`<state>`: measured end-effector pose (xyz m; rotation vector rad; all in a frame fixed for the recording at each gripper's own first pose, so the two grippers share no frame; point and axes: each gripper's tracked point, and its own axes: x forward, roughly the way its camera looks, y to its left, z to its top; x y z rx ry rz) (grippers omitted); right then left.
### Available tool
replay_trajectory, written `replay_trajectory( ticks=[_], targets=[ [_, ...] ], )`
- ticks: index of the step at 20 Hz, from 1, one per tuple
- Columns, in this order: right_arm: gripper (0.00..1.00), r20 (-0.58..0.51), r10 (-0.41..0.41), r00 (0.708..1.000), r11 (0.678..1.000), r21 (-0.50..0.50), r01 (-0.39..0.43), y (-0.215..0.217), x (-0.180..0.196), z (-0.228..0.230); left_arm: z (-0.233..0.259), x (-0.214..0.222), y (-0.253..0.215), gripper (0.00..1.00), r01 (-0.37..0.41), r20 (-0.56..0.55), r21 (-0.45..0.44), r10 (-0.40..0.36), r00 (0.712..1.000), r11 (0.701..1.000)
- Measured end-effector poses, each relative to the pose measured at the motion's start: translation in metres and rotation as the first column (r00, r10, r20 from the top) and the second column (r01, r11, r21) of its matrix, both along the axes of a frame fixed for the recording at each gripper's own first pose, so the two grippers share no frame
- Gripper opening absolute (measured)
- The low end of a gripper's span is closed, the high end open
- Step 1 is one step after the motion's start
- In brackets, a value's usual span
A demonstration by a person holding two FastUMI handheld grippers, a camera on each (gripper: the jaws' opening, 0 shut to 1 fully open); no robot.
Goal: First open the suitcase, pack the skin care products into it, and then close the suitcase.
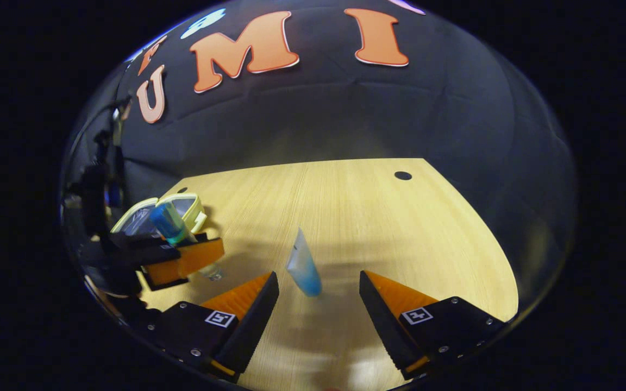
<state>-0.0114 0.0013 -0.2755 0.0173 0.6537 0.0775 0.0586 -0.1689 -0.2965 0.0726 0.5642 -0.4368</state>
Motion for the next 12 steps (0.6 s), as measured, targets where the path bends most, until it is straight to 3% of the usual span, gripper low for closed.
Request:
replay_trajectory(
  ticks=[6, 8, 9, 10, 12],
  targets=[
    [0.94, -0.071, 0.055, 0.996, 0.998, -0.041, -0.058, 0.015, 0.026, -0.051, 0.047, -0.028, 0.032, 0.5, -0.031, -0.041, -0.015, 0.03, 0.999, 0.999],
    [0.88, -0.099, 0.067, 0.993, 0.994, -0.075, -0.075, 0.013, 0.03, -0.067, 0.055, -0.032, 0.045, 0.5, -0.052, -0.052, -0.026, 0.051, 0.997, 0.998],
    [0.75, -0.104, 0.073, 0.992, 0.994, -0.072, -0.08, 0.016, 0.032, -0.069, 0.056, -0.034, 0.052, 0.5, -0.064, -0.058, -0.03, 0.063, 0.996, 0.997],
    [0.78, -0.109, 0.077, 0.991, 0.994, -0.075, -0.085, 0.016, 0.033, -0.071, 0.057, -0.035, 0.059, 0.5, -0.077, -0.064, -0.029, 0.075, 0.995, 0.997],
    [0.7, -0.116, 0.08, 0.99, 0.992, -0.089, -0.091, 0.013, 0.033, -0.076, 0.059, -0.036, 0.072, 0.51, -0.097, -0.071, -0.033, 0.094, 0.993, 0.995]
  ],
)
